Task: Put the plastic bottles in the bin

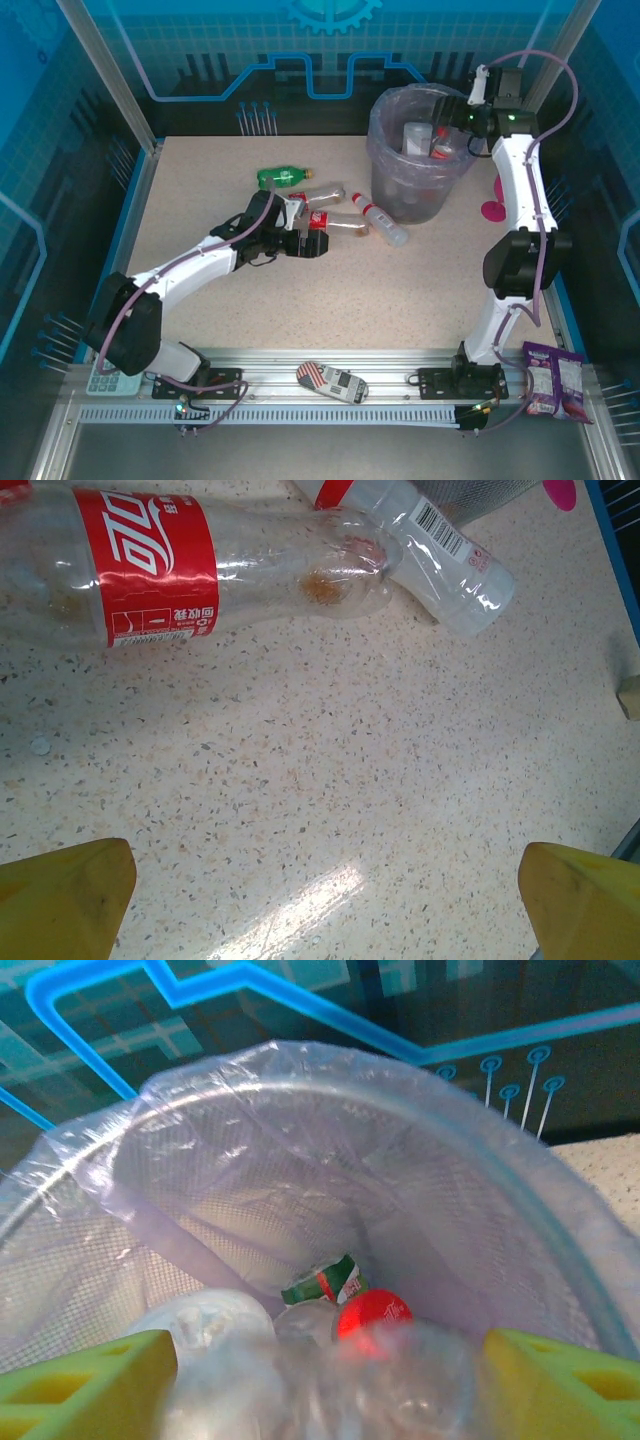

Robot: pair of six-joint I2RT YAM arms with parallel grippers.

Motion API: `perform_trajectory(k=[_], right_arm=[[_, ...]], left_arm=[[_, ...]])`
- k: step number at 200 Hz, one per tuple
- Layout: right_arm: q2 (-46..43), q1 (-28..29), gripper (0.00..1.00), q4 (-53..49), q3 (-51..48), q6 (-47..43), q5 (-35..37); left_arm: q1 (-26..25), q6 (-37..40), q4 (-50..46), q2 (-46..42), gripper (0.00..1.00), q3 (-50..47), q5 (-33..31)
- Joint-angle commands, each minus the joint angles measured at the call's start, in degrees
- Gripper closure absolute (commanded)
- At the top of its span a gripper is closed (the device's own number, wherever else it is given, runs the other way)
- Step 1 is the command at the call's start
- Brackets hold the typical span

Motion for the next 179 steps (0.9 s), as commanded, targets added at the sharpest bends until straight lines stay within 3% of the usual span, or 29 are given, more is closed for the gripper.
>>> perform_trajectory(k=[1,50,126,179], right_arm=[[-2.65,0.01,0.19,-3.52,5.02,-1.77,1.08],[-6.66,0.1,0.24,-4.53,3.24,-2.32,1.05],[-6.84,0.45,0.47,-0.79,-8.06,-1.09,0.22],[-5.92,1.61,0.49,2.18,-12.71,-0.28,-1.59]], left_arm=[[0.64,2.68,-2.13,0.78,0.01,3.98,0.12],[1.27,5.23,-5.5,5.24,0.01,10.68,-1.12],[1.3,4.72,-5.53,8.45,0.01,13.82,-0.34],[1.25,6.33,-6.56,11.37,0.01,16.94,-0.21]])
